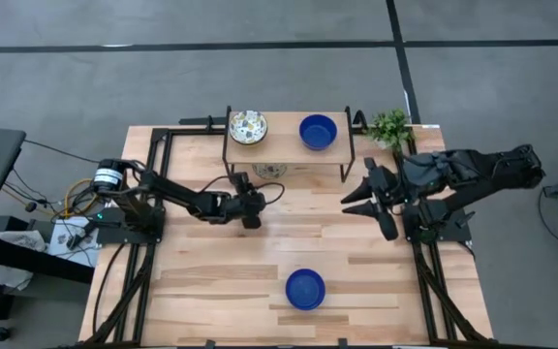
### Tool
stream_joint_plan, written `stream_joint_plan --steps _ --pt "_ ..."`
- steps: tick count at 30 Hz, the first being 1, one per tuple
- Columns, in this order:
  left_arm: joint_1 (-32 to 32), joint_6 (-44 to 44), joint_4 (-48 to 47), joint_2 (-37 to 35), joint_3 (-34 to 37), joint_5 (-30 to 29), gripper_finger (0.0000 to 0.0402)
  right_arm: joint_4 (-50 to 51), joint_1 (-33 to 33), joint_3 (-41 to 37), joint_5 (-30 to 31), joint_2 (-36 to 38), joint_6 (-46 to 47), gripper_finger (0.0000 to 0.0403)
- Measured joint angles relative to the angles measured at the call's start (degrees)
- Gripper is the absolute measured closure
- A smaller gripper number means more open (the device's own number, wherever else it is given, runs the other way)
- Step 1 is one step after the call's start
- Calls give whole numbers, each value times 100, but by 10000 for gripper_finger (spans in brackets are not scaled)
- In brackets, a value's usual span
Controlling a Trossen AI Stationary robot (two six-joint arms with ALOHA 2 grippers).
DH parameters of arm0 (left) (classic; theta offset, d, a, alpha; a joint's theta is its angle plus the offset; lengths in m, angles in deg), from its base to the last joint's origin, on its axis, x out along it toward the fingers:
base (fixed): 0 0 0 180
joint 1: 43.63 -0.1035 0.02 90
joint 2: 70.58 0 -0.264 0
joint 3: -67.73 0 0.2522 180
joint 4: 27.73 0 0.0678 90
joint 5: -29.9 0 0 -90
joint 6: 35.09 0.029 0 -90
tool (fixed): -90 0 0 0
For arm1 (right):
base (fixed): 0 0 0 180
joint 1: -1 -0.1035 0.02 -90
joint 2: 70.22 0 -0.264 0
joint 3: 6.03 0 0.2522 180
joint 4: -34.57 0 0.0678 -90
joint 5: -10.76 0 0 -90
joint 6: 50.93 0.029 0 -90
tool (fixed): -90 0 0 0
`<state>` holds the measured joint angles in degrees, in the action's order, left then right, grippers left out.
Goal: Pick & Place Mini bowls
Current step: Stack the white bowl on top of the white bowl on the shelf
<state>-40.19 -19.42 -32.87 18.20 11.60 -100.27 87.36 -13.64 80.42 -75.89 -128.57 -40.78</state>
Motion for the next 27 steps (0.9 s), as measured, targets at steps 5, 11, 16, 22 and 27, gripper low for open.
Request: stream_joint_plan --steps 5,11,16,22,27 --pt "-217 888 272 -2 0 1105 236 5 -281 0 116 0 -2 311" --pt "-393 1303 326 -2 0 1142 236 11 -560 0 117 0 -9 311" --pt "-459 1624 410 -2 0 913 236 11 -754 0 128 0 -10 311" --pt "-459 2111 585 -2 0 667 236 11 -923 0 127 0 -9 311" --pt "-457 2309 610 -2 0 588 236 59 -976 0 125 0 -7 311"
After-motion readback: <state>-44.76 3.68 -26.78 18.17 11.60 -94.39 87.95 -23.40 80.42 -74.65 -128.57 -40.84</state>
